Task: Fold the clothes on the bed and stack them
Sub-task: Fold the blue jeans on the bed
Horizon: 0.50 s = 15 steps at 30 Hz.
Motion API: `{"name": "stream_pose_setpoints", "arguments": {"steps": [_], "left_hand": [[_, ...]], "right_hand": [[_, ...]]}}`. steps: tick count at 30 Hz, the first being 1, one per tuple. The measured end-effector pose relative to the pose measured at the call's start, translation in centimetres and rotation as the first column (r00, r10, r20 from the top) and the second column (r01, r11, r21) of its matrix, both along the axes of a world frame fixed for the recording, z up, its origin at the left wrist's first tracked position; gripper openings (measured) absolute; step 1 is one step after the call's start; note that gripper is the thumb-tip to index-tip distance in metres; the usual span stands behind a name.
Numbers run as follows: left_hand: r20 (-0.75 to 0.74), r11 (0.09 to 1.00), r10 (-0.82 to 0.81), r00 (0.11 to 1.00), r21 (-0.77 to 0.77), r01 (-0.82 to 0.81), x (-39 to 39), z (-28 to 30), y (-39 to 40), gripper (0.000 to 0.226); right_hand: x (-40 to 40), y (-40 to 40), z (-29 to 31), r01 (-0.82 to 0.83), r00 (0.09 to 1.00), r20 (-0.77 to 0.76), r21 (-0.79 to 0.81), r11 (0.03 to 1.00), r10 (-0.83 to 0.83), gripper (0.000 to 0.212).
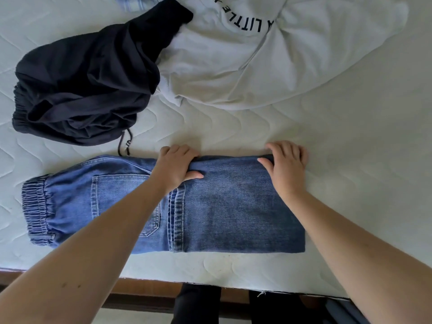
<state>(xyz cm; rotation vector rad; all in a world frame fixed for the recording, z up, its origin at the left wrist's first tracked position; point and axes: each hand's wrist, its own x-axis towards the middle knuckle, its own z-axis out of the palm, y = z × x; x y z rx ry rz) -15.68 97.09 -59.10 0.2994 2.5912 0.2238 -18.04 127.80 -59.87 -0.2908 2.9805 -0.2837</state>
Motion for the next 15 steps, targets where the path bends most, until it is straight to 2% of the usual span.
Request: {"name": "stream_pose_setpoints", "arguments": {"steps": [2,4,6,8,11,13,15], "left_hand": [[-0.025,0.983,-0.008,1.000,-0.184,0.003,0.5,0.7,-0.3,0.081],[-0.126,0.962,0.012,0.992,-0.271,-0.046,1.3,1.2,0.1,0.076],[-0.302,0.972,0.098,0.948,-0.175,-0.156,2.2,1.4,1.3,0.059],[-0.384,0.977,0.176,0.907,-0.047,-0.209,2.9,1.3,3.3,0.045],[-0.349,0.998,0.056,0.935,-0.007,-0.062,4.2,0.6,6.9,0.050],[-0.247,0.997,-0.062,0.967,-0.062,0.048,5.3,-0.4,7.4,0.060],[-0.171,0.987,-0.110,0.979,-0.131,0.088,5.7,-1.8,6.0,0.065]], "right_hand": [[0.2,1.2,0.4,0.048,0.998,-0.038,0.020,0.999,-0.047,0.043],[0.7,1.6,1.0,0.171,0.984,-0.034,-0.029,0.985,-0.172,0.048],[1.7,0.9,1.4,0.203,0.978,-0.023,-0.093,0.975,-0.206,0.053],[3.1,-0.4,1.3,0.091,0.994,-0.043,-0.103,0.990,-0.096,0.053],[5.6,-2.6,0.4,-0.066,0.997,-0.041,-0.076,0.995,0.063,0.051],[6.4,-2.8,-0.6,-0.120,0.993,0.017,-0.026,0.992,0.120,0.055],[6.2,-1.4,-1.4,-0.162,0.984,0.079,0.035,0.986,0.159,0.059]]}}
